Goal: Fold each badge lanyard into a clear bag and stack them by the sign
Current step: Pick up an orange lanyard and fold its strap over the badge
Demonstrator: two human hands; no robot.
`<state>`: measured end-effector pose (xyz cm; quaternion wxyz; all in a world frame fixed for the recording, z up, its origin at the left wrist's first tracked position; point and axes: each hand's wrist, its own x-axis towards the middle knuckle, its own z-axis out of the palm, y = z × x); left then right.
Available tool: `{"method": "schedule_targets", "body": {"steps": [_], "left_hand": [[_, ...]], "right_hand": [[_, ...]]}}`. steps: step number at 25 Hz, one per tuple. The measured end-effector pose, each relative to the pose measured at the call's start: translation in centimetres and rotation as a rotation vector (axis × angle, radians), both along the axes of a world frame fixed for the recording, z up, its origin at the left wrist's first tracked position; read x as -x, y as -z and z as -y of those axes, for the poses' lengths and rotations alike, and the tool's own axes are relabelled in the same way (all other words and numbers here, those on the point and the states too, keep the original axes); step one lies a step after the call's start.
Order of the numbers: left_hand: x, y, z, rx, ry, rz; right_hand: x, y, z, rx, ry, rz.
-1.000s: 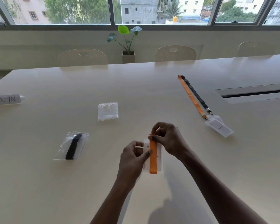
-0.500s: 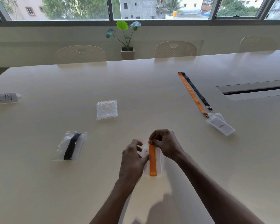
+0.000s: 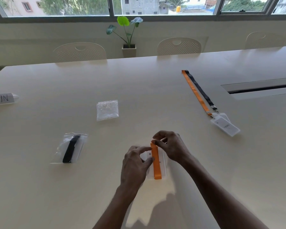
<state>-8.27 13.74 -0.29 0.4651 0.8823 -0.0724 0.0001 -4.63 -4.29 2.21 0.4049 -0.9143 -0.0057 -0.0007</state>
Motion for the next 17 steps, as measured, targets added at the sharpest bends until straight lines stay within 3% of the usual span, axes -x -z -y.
{"method": "schedule_targets", "body": {"steps": [4,7,17], "left_hand": [[0.0,0.4,0.3,0.026,0.007,0.010],[-0.1,0.6,1.1,0.025,0.011,0.033],[-0.2,1.0,4.1,0.014,0.068,0.019]], "right_hand": [[1.3,-0.3,1.0,0.043,0.124,-0.099],[2.6,-0.4,1.7,-0.039,0.140,-0.226],[3.9,-0.5,4.4,-0.039,0.250,-0.223]]}}
